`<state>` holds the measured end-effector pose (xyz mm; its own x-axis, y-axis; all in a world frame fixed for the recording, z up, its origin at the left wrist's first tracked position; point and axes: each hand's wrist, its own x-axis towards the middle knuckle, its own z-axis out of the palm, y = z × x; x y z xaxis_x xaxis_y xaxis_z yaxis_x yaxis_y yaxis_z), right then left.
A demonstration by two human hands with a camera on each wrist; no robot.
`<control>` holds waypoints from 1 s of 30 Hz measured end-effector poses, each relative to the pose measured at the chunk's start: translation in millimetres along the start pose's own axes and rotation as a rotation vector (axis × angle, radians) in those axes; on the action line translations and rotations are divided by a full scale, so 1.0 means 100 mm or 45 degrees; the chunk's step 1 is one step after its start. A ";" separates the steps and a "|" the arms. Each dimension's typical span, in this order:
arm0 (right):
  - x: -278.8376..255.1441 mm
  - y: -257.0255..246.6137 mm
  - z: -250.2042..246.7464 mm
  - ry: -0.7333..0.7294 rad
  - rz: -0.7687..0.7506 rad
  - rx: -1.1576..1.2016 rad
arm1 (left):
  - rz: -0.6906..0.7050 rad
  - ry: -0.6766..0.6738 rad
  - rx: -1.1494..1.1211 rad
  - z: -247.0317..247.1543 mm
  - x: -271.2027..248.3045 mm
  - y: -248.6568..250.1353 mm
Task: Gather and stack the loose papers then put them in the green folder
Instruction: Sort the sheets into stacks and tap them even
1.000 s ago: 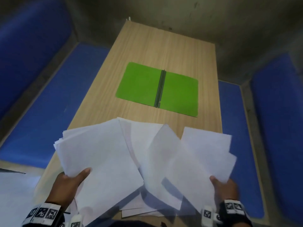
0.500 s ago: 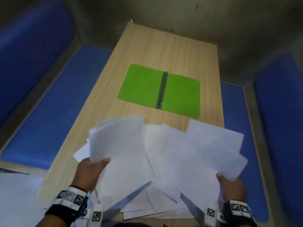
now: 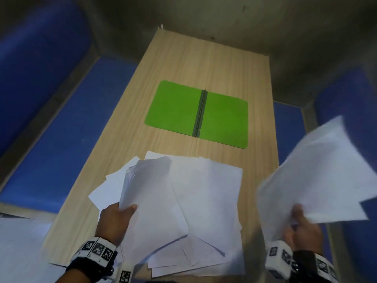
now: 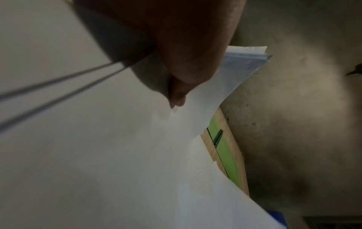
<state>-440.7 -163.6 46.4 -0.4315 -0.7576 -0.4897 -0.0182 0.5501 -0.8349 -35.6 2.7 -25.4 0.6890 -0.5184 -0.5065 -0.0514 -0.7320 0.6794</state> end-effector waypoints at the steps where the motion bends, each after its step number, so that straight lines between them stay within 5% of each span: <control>1: -0.02 0.04 0.11 -0.066 -0.034 -0.018 | -0.002 -0.001 -0.001 0.00 -0.01 0.01; 6: 0.03 0.72 0.73 -0.253 0.021 -0.425 | -0.013 0.000 -0.015 0.01 0.00 0.00; 12: 0.16 0.99 1.14 -0.233 0.053 -0.737 | -0.052 0.000 -0.048 0.03 0.02 -0.03; 22: 0.12 0.74 1.28 -0.161 -0.226 -0.666 | -0.091 -0.077 -0.136 -0.02 0.17 -0.12; 30: 0.43 -0.04 1.16 -0.281 -0.489 -0.741 | -0.231 0.204 -0.171 -0.91 0.30 -0.52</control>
<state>-354.5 -239.1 0.0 -0.1074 -0.9541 -0.2797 -0.6346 0.2823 -0.7194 53.4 65.3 -27.2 0.7842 -0.3003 -0.5431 0.1718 -0.7359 0.6550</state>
